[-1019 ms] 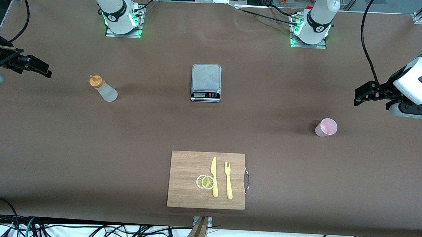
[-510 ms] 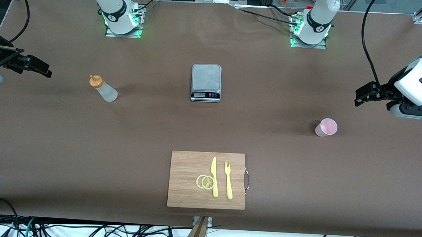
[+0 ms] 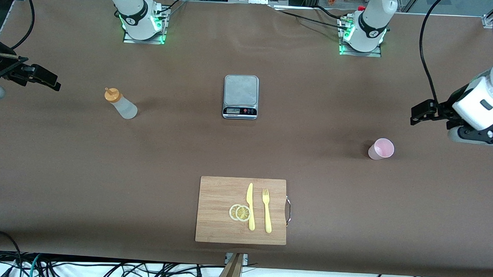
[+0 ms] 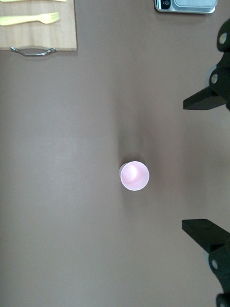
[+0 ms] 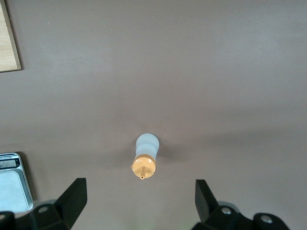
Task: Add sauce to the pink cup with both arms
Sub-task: 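Lower the left gripper to the pink cup and grasp its rim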
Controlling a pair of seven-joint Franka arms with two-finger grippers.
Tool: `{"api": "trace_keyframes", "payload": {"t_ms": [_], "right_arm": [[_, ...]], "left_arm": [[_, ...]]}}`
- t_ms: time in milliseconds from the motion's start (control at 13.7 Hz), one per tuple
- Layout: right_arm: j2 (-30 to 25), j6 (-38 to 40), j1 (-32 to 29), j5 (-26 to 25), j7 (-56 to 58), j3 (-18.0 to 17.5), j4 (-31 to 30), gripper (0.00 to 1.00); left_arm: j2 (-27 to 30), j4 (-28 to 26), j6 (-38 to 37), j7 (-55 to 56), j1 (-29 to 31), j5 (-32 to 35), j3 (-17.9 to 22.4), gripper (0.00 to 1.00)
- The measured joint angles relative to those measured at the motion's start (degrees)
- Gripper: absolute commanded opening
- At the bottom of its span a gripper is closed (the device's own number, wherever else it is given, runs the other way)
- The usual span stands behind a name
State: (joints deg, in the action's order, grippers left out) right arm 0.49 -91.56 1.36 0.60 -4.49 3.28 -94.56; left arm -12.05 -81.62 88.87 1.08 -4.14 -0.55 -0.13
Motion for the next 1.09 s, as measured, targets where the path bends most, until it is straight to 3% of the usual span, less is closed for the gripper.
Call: {"api": "trace_keyframes", "payload": {"t_ms": [218, 1092], "right_arm": [[0.0, 0.0, 0.0, 0.0, 0.0, 0.0, 0.0, 1.00], [0.0, 0.0, 0.0, 0.0, 0.0, 0.0, 0.0, 1.00]], "left_arm": [[-0.7, -3.2, 2.9, 0.0, 0.0, 1.0, 0.0, 1.00], [-4.5, -26.2, 28.5, -3.9, 4.7, 3.2, 2.4, 1.00]]}}
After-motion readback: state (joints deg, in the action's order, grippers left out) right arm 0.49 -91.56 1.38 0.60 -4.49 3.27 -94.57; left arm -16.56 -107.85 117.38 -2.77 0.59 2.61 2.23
